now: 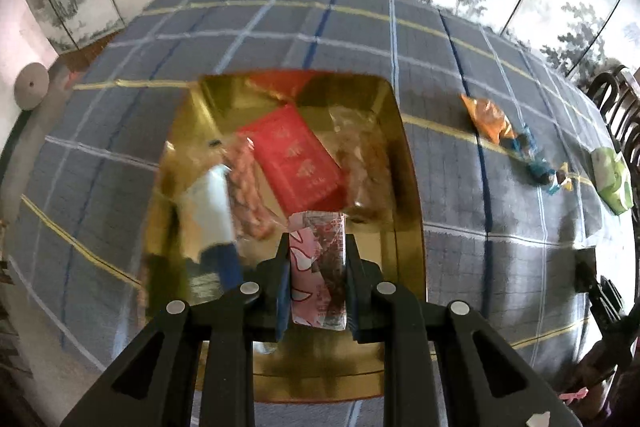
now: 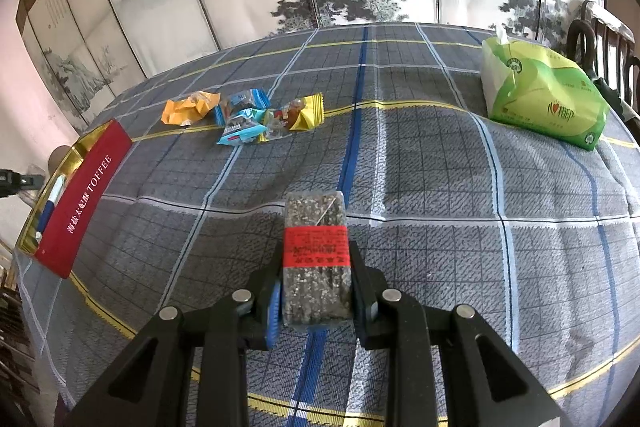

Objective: Organize snacks
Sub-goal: 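Carry the pink packet into the gold tin and open the left gripper, then carry the dark red-banded packet into the gold tin and release it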

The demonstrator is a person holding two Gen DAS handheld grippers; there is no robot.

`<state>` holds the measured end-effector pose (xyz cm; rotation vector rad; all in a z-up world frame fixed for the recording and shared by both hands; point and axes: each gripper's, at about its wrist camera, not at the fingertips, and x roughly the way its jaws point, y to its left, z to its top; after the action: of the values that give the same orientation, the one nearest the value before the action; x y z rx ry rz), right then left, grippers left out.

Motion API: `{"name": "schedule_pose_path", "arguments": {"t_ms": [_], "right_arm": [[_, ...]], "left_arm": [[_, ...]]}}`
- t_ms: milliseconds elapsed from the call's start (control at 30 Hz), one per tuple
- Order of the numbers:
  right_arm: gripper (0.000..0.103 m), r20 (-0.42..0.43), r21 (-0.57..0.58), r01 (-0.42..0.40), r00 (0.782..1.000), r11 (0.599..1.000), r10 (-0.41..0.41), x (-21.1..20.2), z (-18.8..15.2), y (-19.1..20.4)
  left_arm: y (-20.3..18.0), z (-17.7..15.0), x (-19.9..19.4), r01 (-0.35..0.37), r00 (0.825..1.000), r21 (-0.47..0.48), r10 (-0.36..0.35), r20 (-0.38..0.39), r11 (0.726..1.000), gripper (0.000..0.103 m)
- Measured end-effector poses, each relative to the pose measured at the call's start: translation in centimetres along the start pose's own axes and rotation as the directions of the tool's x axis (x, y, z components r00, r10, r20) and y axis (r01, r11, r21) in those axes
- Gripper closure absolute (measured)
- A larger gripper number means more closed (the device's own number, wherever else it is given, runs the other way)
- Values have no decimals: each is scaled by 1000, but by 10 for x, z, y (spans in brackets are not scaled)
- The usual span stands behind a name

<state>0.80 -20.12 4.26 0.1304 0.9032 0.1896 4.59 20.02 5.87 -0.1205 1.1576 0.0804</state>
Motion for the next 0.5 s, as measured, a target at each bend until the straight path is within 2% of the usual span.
{"name": "schedule_pose_path", "arguments": {"t_ms": [133, 300, 367, 400, 433, 500], "right_arm": [[76, 0, 3, -5, 1000, 1000, 5, -1, 0, -1], [76, -1, 0, -9, 1000, 1000, 9, -1, 1, -1], [76, -1, 0, -8, 1000, 1000, 8, -1, 1, -1], [76, -1, -1, -8, 1000, 1000, 8, -1, 1, -1], [76, -1, 0, -8, 1000, 1000, 8, -1, 1, -1], [76, -1, 0, -8, 1000, 1000, 8, -1, 1, -1]], "left_arm": [[-2, -3, 11, 11, 1000, -2, -11, -25, 1000, 82], [-4, -4, 9, 20, 1000, 14, -20, -20, 1000, 79], [-6, -4, 4, 4, 1000, 24, -4, -3, 1000, 61], [-5, -4, 0, -2, 1000, 23, 2, 2, 1000, 46], [-3, -5, -5, -5, 1000, 15, 5, 20, 1000, 42], [0, -7, -15, -25, 998, 2, 25, 58, 1000, 40]]}}
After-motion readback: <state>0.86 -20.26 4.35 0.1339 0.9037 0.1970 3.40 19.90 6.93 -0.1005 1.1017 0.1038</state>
